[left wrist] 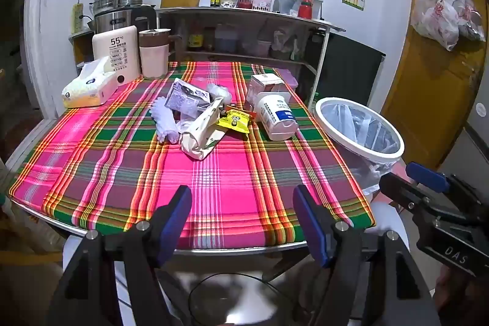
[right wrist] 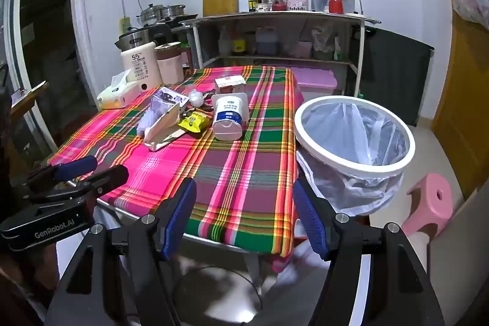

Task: Collect trash

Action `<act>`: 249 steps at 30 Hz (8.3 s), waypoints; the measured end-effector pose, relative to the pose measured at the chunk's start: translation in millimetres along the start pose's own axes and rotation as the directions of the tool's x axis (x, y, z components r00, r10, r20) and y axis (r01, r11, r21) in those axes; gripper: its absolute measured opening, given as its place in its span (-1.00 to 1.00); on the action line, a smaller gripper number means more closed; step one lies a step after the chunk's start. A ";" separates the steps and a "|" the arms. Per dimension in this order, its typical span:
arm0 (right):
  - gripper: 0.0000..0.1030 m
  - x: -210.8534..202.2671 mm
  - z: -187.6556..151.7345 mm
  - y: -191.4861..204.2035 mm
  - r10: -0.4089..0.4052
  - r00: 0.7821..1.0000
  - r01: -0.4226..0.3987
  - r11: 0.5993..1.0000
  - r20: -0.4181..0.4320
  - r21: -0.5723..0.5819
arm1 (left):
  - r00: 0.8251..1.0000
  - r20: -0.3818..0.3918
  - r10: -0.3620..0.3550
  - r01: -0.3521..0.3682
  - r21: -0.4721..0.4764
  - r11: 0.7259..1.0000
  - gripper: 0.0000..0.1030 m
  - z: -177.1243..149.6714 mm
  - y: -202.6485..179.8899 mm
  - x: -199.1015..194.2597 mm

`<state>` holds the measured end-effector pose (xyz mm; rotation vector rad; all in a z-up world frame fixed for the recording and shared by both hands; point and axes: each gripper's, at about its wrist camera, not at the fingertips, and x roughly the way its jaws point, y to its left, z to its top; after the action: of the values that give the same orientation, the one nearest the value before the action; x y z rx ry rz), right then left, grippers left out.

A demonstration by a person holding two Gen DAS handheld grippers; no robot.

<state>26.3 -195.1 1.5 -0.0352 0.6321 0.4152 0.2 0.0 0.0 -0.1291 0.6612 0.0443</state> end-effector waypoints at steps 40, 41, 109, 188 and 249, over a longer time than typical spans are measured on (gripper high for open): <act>0.28 -0.4 -0.3 1.9 -0.002 1.000 0.002 1.000 -0.006 -0.007 | 1.000 0.006 -0.007 0.007 -0.007 1.000 0.36 -3.5 -4.8 -4.4; 0.28 -0.5 0.4 1.4 -0.003 1.000 0.003 1.000 -0.006 -0.007 | 1.000 0.006 -0.007 0.007 -0.007 1.000 0.36 -3.2 -4.4 -4.0; 0.29 51.2 18.9 6.8 0.099 0.991 -0.102 0.994 -0.086 -0.034 | 0.999 -0.047 -0.011 0.008 -0.044 0.999 0.36 8.2 22.8 37.9; -0.04 94.5 63.1 -111.5 -0.044 0.990 0.066 0.983 -0.133 0.169 | 0.976 -0.089 -0.198 0.206 0.094 0.974 -0.39 87.9 -59.9 119.2; -0.01 62.5 58.2 -110.5 -0.057 0.992 0.073 0.988 -0.116 0.139 | 0.953 -0.078 -0.292 0.299 0.092 0.950 -0.05 84.3 -80.8 105.9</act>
<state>147.5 -264.4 2.0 0.0577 0.7682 0.3050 141.8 -68.8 9.3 -0.1296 0.7006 -0.2839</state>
